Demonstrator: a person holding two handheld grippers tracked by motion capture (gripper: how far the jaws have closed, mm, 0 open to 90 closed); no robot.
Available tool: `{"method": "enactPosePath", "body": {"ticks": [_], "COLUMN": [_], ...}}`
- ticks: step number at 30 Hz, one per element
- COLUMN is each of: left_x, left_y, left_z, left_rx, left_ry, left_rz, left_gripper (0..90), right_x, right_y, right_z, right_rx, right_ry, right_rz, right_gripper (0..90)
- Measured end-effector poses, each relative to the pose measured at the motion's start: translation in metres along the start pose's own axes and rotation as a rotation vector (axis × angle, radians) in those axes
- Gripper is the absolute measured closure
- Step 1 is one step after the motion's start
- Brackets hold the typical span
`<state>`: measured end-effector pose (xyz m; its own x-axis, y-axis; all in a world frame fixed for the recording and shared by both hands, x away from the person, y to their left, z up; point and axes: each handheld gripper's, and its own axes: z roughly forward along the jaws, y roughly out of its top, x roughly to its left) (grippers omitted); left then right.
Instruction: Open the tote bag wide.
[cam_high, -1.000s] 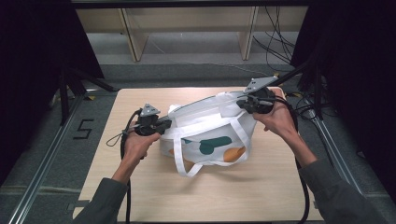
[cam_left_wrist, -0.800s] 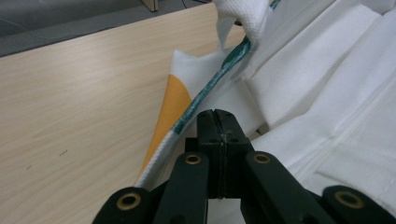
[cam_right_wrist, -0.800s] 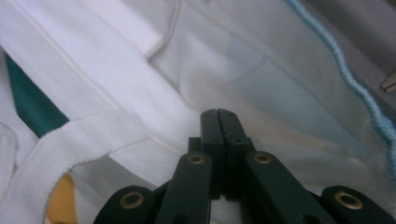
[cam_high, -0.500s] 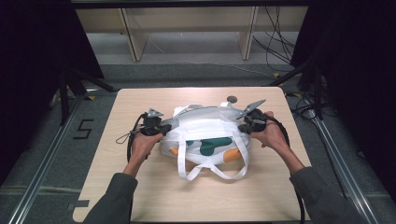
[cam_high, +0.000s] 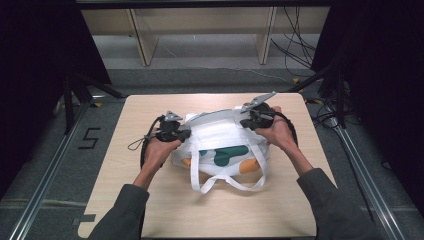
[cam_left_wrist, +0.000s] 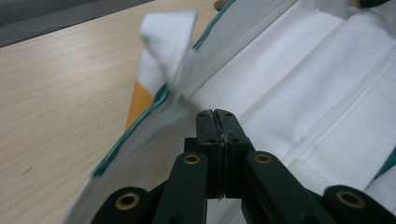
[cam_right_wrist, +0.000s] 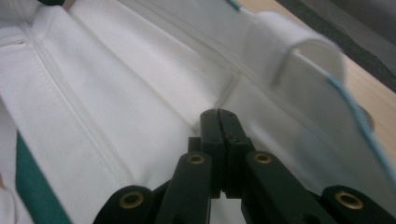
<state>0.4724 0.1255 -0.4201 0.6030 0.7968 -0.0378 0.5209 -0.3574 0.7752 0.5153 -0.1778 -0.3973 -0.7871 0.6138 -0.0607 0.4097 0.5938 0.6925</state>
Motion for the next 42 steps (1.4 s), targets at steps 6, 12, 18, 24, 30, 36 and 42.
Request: {"method": "enactPosePath", "body": {"ticks": [6,12,18,24,30,36,42], "left_x": [0.003,0.001,-0.004,-0.027,-0.040,-0.051,-0.058], "left_y": [0.011,0.018,0.020,0.015,-0.002,-0.030,-0.037], "left_z": [0.023,0.035,0.034,0.023,0.025,0.020,0.014], "left_rx": [0.041,0.055,0.058,0.014,0.059,0.112,0.127], "left_ry": [-0.020,-0.015,-0.002,-0.073,-0.137,-0.167,-0.182], "left_rz": [-0.025,-0.042,-0.022,0.010,0.022,0.064,0.096], "left_gripper": [88.9,89.2,88.4,87.2,88.2,89.3,89.4], "right_x": [0.003,0.032,0.062,0.055,0.057,0.032,0.001], "right_y": [-0.008,-0.041,-0.072,-0.033,-0.010,0.005,0.018], "right_z": [0.010,-0.015,-0.021,-0.030,0.012,0.037,0.054], "right_rx": [0.037,0.082,0.116,-0.025,0.085,0.102,0.085], "right_ry": [0.094,0.231,0.297,0.142,0.114,-0.012,-0.087], "right_rz": [0.081,-0.029,-0.086,-0.130,-0.163,-0.081,-0.018], "right_gripper": [90.0,90.0,90.0,90.0,90.0,90.0,90.0]}}
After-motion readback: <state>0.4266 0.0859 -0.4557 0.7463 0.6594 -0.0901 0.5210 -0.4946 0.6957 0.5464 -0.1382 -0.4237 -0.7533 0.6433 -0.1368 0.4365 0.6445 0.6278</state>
